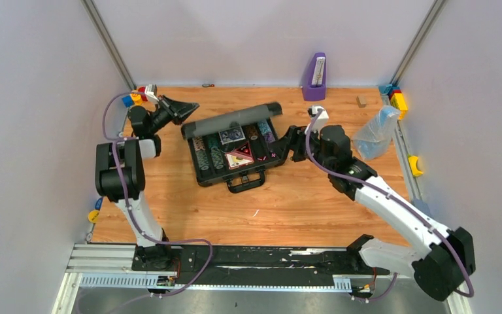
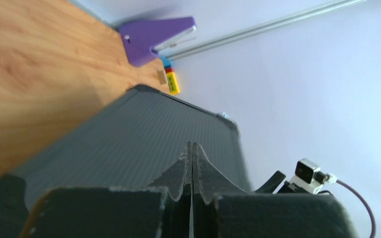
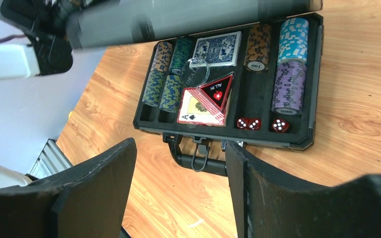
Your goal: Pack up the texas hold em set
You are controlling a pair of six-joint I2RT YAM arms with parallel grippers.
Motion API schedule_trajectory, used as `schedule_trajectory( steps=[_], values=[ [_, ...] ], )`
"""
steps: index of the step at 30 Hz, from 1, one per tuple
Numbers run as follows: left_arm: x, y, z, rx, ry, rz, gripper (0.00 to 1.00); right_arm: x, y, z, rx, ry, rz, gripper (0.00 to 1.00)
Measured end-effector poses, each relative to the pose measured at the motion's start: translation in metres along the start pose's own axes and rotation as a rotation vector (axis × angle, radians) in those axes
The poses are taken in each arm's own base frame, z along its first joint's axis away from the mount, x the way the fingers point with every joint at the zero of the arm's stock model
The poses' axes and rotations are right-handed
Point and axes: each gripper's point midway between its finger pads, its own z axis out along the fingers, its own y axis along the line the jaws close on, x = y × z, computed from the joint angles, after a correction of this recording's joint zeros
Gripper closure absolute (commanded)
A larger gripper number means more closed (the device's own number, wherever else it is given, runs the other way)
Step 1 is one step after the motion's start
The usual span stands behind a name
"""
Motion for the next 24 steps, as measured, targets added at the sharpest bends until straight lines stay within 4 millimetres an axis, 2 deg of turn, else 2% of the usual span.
schedule_trajectory(
  steps=[2, 5, 7, 10, 12, 15, 18, 19, 21, 22, 23, 24],
  values=[
    [0.024, -0.009, -0.009, -0.028, -0.004, 0.045, 1.00, -0.003, 0.001, -0.013, -0.001, -0.028, -0.005, 0.31],
    [0.067, -0.007, -0.019, -0.144, -0.008, 0.099, 1.00, 0.002, -0.002, -0.025, 0.000, -0.047, -0.009, 0.31],
    [0.093, -0.002, -0.029, -0.258, -0.023, 0.158, 1.00, 0.013, -0.007, -0.026, 0.006, -0.025, 0.000, 0.33],
    [0.117, 0.000, -0.050, -0.396, -0.060, 0.279, 1.00, 0.045, -0.020, -0.020, 0.024, 0.058, 0.033, 0.36],
    [0.121, -0.002, -0.070, -0.468, -0.102, 0.363, 1.00, 0.069, -0.030, -0.016, 0.040, 0.122, 0.059, 0.36],
    [0.115, -0.003, -0.090, -0.558, -0.150, 0.459, 1.00, 0.097, -0.041, -0.009, 0.056, 0.197, 0.098, 0.35],
    [0.114, 0.010, -0.106, -0.656, -0.146, 0.505, 0.99, 0.113, -0.045, 0.001, 0.063, 0.248, 0.131, 0.28],
    [0.116, 0.016, -0.111, -0.691, -0.134, 0.510, 0.98, 0.118, -0.047, 0.004, 0.065, 0.263, 0.140, 0.22],
    [0.120, 0.025, -0.119, -0.739, -0.112, 0.513, 0.90, 0.125, -0.050, 0.008, 0.077, 0.280, 0.153, 0.07],
    [0.122, 0.029, -0.122, -0.760, -0.102, 0.513, 0.76, 0.128, -0.053, 0.010, 0.092, 0.287, 0.159, 0.01],
    [0.124, 0.032, -0.125, -0.777, -0.094, 0.512, 0.68, 0.129, -0.058, 0.011, 0.114, 0.287, 0.157, 0.00],
    [0.125, 0.034, -0.128, -0.792, -0.086, 0.513, 0.49, 0.129, -0.062, 0.012, 0.137, 0.285, 0.155, 0.00]
  ],
)
